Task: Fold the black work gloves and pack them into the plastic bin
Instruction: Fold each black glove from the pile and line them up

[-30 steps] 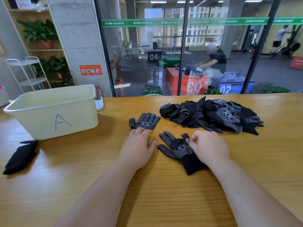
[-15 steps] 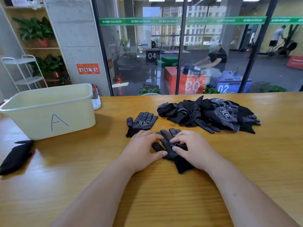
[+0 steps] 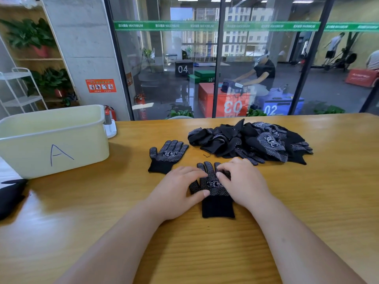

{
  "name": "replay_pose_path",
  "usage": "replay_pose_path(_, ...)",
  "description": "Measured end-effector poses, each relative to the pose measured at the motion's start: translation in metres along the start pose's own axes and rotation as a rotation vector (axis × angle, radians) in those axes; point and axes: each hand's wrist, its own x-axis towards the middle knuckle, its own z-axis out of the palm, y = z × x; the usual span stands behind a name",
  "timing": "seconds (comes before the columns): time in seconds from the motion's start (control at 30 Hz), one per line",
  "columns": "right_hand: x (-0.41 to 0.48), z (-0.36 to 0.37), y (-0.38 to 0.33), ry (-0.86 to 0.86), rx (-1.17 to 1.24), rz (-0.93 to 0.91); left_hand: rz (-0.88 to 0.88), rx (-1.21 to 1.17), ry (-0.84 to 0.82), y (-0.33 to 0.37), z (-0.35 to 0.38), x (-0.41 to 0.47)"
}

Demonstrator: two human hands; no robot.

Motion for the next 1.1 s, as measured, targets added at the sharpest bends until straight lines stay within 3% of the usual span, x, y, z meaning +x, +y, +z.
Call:
replay_pose_path(0.27, 0.008, -0.004, 0.03, 0.09, -0.089, 0.264, 0.049, 0.084, -0.163, 0.023, 0.01, 0.002)
replay_pose_path(0.4, 0.016, 0.0, 0.051, 0.009, -0.124, 0.389, 0.047, 0.093, -0.196, 0.029, 0.01, 0.001)
replay_pose_path(0.47, 0.018, 0.007, 0.055, -0.054, -0.133, 0.419, 0.036, 0.081, -0.193, 0.029, 0.009, 0.001)
replay_pose_path(0.57, 0.02, 0.011, 0.056, 0.013, -0.127, 0.415, 0.028, 0.074, -0.184, 0.03, 0.007, 0.001)
replay_pose_path(0.77, 0.018, -0.001, 0.052, 0.187, 0.068, 0.264, 0.002, 0.025, -0.102, 0.024, 0.009, 0.002)
replay_pose_path(0.9, 0.01, -0.016, 0.03, 0.227, 0.461, 0.073, -0.071, -0.023, 0.038, 0.018, 0.008, 0.004)
replay_pose_path(1.0, 0.002, -0.021, 0.01, 0.096, 0.618, -0.083, -0.128, -0.02, 0.171, 0.014, 0.004, 0.004)
replay_pose_path(1.1, -0.004, -0.017, -0.005, -0.202, 0.614, -0.213, -0.177, 0.024, 0.252, 0.011, -0.007, 0.003)
